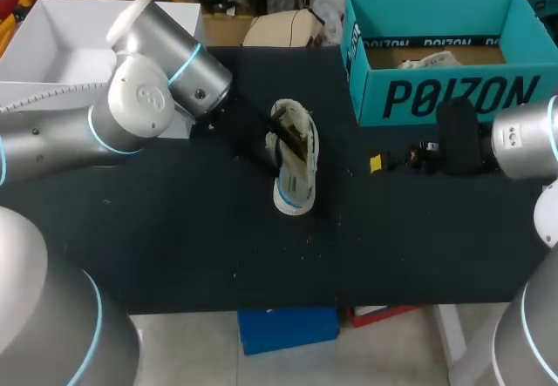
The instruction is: Take the shoe out of the shoebox, open the shoe tongue, remove and reinsert the insole, then place the shoe into the shoebox
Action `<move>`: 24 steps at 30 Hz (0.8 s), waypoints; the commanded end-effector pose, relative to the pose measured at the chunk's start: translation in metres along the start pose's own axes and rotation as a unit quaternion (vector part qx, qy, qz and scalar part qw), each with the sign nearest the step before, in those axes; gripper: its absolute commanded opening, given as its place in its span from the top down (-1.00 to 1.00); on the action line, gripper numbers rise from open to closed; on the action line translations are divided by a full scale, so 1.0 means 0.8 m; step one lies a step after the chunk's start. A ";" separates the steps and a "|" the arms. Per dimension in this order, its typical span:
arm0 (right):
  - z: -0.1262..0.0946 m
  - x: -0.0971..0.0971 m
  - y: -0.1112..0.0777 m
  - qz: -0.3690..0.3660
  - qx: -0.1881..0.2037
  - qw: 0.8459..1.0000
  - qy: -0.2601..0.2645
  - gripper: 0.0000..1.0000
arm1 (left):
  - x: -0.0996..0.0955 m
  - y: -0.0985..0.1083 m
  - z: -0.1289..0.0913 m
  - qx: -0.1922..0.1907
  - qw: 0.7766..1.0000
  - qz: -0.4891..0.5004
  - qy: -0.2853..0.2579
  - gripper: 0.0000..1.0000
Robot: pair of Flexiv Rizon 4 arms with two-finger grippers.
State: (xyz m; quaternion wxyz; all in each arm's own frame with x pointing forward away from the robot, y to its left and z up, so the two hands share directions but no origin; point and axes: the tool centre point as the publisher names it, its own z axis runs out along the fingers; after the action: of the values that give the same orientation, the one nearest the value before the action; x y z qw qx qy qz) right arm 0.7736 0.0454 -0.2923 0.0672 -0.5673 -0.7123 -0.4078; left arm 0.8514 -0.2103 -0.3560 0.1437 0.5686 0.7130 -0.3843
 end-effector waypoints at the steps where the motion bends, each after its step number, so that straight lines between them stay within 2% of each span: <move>1: 0.000 0.000 0.000 0.000 0.001 1.000 0.000 -1.00 | 0.006 -0.033 -0.023 -0.004 1.000 0.002 -0.006 0.04; 4: 0.000 0.000 0.000 0.000 0.001 1.000 0.000 -1.00 | 0.006 -0.047 -0.023 0.001 1.000 0.004 -0.008 0.16; 11: 0.000 0.000 0.000 0.000 0.001 1.000 0.000 -1.00 | 0.006 -0.070 -0.005 0.033 0.999 0.014 0.004 0.27; 12: 0.000 0.000 0.000 0.000 0.001 1.000 0.000 -1.00 | 0.006 -0.072 -0.004 0.036 0.999 0.014 0.005 0.40; 13: 0.000 0.000 0.000 0.000 0.001 1.000 0.000 -1.00 | 0.007 -0.074 -0.002 0.040 0.999 0.014 0.007 0.86; 14: 0.000 0.000 0.000 0.000 0.001 1.000 0.000 -1.00 | 0.008 -0.074 -0.002 0.041 0.999 0.013 0.011 1.00; 19: 0.000 0.000 0.000 0.000 0.001 1.000 0.000 -1.00 | 0.012 -0.069 -0.004 0.038 0.999 0.011 0.010 1.00; 24: 0.000 0.000 0.000 0.000 0.001 1.000 0.000 -1.00 | 0.010 -0.057 -0.005 0.017 1.000 0.017 0.003 1.00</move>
State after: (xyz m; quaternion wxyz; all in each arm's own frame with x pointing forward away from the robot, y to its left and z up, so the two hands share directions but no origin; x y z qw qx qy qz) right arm 0.7737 0.0453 -0.2924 0.0672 -0.5673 -0.7123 -0.4078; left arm 0.8082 -0.2027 -0.3386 0.1354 0.5845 0.6948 -0.3966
